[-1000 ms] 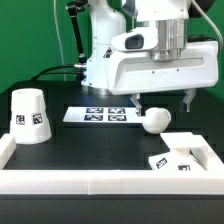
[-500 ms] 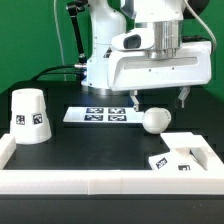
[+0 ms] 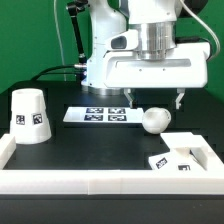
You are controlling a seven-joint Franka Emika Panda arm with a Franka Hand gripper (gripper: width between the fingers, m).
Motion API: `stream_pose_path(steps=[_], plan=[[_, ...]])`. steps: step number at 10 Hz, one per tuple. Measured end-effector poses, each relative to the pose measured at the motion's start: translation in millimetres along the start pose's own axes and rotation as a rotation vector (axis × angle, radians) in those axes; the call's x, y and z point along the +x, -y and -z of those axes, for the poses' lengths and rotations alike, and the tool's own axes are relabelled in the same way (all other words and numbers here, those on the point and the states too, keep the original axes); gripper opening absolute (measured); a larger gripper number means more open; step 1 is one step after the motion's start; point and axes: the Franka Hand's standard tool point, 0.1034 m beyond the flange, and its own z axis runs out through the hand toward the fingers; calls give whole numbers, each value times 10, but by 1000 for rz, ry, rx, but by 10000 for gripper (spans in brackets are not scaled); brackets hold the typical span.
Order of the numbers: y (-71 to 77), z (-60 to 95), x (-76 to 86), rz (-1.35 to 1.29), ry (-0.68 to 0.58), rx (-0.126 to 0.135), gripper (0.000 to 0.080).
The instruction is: Assemble lamp
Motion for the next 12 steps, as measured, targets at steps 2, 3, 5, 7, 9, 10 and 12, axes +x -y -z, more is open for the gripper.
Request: stream_pose_path(steps=[2, 3, 5, 7, 9, 10, 12], plan=[[-42, -39, -55, -126, 5, 11, 698], [-37, -42, -59, -143, 6, 13, 698], [-44, -53, -72, -118, -2, 15, 698], [-115, -130, -213, -110, -16, 10, 698], [-176, -164, -265, -102, 0, 3, 698], [-164, -160, -260, -100, -2, 4, 698], [-208, -165, -281, -75, 75, -9, 698]])
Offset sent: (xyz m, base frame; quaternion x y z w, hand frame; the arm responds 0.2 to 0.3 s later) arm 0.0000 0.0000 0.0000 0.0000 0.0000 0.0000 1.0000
